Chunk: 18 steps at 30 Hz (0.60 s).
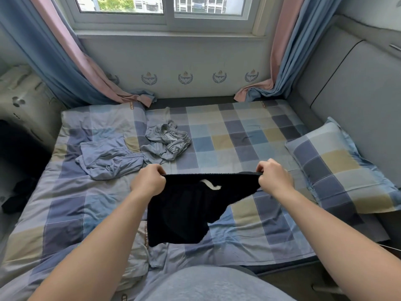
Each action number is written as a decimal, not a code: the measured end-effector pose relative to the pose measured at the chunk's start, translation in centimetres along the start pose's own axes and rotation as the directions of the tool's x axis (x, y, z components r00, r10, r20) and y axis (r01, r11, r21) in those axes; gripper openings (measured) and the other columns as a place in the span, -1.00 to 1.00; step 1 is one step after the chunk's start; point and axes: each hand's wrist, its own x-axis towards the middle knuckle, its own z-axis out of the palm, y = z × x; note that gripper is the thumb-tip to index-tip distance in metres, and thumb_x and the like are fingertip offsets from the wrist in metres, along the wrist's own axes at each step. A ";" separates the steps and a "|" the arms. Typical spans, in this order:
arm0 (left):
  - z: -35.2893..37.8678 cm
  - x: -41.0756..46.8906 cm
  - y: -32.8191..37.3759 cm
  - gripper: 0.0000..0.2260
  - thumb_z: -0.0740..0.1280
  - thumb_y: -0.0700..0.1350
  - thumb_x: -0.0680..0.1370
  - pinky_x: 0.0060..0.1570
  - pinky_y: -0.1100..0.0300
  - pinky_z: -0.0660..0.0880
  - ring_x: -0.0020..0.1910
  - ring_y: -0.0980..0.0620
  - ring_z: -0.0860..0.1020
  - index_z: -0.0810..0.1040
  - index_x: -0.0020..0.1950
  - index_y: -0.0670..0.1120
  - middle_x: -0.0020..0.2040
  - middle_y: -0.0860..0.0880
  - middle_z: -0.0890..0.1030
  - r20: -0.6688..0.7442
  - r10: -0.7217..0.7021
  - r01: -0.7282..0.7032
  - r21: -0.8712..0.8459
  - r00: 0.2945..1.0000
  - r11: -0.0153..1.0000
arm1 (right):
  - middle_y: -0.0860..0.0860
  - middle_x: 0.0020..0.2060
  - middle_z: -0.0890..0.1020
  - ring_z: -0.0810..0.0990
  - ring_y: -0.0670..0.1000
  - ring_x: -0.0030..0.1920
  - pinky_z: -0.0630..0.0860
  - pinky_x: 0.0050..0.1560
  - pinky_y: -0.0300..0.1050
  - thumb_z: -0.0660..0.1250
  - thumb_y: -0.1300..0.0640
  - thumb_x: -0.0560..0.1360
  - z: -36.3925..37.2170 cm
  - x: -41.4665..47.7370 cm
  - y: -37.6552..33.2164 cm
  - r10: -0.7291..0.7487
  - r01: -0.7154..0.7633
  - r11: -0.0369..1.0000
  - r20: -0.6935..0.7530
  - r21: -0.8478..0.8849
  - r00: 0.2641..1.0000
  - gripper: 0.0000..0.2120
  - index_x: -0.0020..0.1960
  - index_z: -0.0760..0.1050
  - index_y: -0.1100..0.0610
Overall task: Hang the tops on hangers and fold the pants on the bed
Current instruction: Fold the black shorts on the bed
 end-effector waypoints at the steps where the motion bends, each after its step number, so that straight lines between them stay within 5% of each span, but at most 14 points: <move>1: -0.3 0.2 -0.4 -0.77 0.24 -0.23 0.42 0.01 0.07 0.57 0.03 -0.10 0.60 0.58 -0.13 0.09 -0.02 0.00 0.65 0.025 -0.034 0.034 0.000 0.999 0.999 | 0.01 -0.05 0.54 0.54 0.18 -0.08 0.53 -0.09 0.01 0.20 0.32 0.46 0.4 0.1 0.4 0.053 -0.054 0.998 0.027 0.039 0.998 -0.74 -0.07 0.55 0.01; 4: -0.8 0.8 -1.3 -0.74 0.18 -0.28 0.50 -0.23 0.11 0.60 -0.16 -0.11 0.66 0.60 -0.07 0.00 -0.08 -0.12 0.67 0.131 -0.123 0.143 -0.156 0.984 0.977 | 0.05 -0.14 0.63 0.59 0.19 -0.09 0.64 -0.10 0.07 0.16 0.34 0.39 1.4 0.7 1.0 0.159 -0.190 0.957 0.150 0.218 0.976 -0.69 -0.16 0.59 0.02; 6: -0.9 0.6 -1.6 -0.76 0.15 -0.33 0.58 -0.33 0.12 0.60 -0.29 -0.07 0.63 0.56 -0.05 -0.09 -0.08 -0.17 0.64 0.272 -0.169 0.267 -0.379 0.947 0.886 | 0.12 -0.24 0.64 0.62 0.20 -0.24 0.62 -0.27 0.02 0.12 0.36 0.40 2.1 0.9 1.1 0.187 -0.270 0.888 0.242 0.372 0.952 -0.66 -0.21 0.62 0.08; 9: -0.9 0.0 -1.8 -0.74 0.16 -0.41 0.59 -0.19 0.08 0.61 -0.14 -0.06 0.58 0.56 -0.03 -0.12 -0.05 -0.15 0.58 0.399 -0.081 0.316 -0.572 0.914 0.757 | 0.13 -0.37 0.54 0.50 0.09 -0.49 0.28 -0.47 -0.22 0.06 0.41 0.50 2.0 0.1 0.8 0.146 -0.391 0.734 0.433 0.555 0.889 -0.63 -0.15 0.61 0.14; 13: -0.4 -0.3 -1.9 -0.73 0.21 -0.37 0.57 -0.25 0.18 0.39 -0.20 -0.02 0.47 0.59 -0.09 -0.05 -0.17 -0.09 0.55 0.352 0.046 0.193 -0.615 0.935 0.765 | 0.08 -0.26 0.57 0.47 0.04 -0.37 0.45 -0.33 -0.15 0.35 0.22 0.57 0.9 -0.3 1.1 -0.052 -0.445 0.563 0.568 0.696 0.822 -0.91 -0.02 0.64 0.15; 16: -0.3 -0.4 -1.8 -0.96 0.41 -0.12 0.51 -0.22 0.12 0.33 -0.19 -0.05 0.50 0.65 -0.12 -0.03 -0.19 -0.11 0.58 0.295 0.171 0.062 -0.640 0.940 0.766 | 0.07 -0.08 0.62 0.51 0.06 -0.14 0.52 -0.10 -0.12 0.57 0.01 0.38 0.0 0.1 1.8 -0.190 -0.475 0.467 0.610 0.746 0.770 -0.62 0.12 0.62 0.14; 18: -0.9 -0.8 -1.5 -0.78 0.48 0.06 0.49 -0.14 0.08 0.39 -0.17 -0.03 0.56 0.66 -0.06 -0.08 -0.17 -0.08 0.63 0.269 0.270 -0.058 -0.600 0.925 0.798 | 0.09 -0.02 0.64 0.57 0.06 -0.08 0.53 0.04 -0.08 0.57 0.13 0.35 -0.8 0.4 2.1 -0.282 -0.475 0.385 0.591 0.791 0.756 -0.52 0.22 0.55 0.18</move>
